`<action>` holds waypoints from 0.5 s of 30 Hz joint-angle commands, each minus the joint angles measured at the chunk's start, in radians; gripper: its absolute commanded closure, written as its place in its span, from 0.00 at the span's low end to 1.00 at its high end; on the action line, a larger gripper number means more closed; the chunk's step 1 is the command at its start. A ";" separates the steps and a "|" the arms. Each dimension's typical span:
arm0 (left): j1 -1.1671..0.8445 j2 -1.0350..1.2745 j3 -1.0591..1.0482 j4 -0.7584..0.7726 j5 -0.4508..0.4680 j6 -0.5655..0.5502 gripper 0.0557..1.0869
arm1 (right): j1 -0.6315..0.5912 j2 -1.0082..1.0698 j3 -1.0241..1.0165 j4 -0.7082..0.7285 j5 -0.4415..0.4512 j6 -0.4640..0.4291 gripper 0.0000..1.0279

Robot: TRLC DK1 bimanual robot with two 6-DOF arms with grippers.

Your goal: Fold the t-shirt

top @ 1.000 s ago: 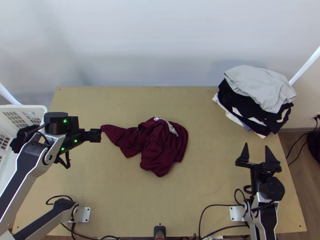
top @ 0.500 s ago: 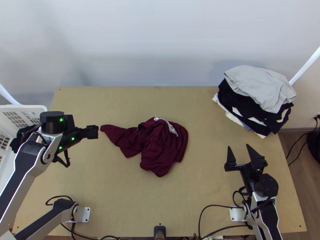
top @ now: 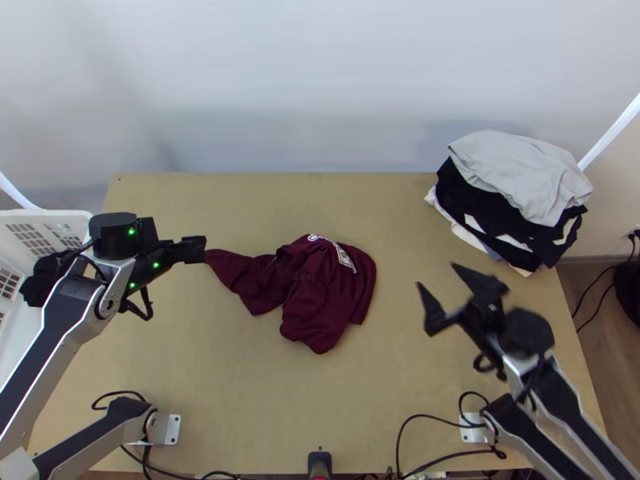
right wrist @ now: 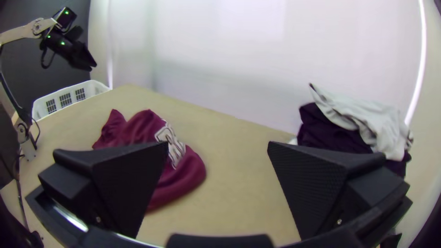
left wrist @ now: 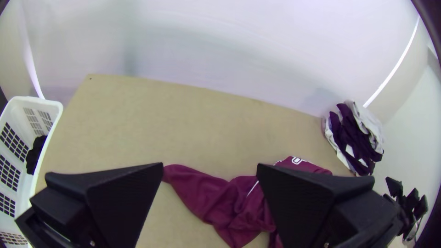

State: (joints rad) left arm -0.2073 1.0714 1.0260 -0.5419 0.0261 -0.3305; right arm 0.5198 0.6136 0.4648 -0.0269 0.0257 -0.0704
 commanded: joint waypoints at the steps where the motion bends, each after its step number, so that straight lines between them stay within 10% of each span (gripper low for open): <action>1: 0.014 -0.007 -0.047 0.042 0.001 -0.030 0.04 | 0.083 0.152 0.130 0.018 0.000 -0.055 0.04; 15: 0.120 -0.053 -0.112 0.076 0.003 0.005 0.04 | 0.422 0.722 0.489 -0.025 0.008 -0.131 0.05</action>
State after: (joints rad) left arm -0.1062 1.0416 0.9360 -0.4763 0.0261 -0.3363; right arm 0.9138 1.2430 0.9058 -0.0444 0.0292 -0.1886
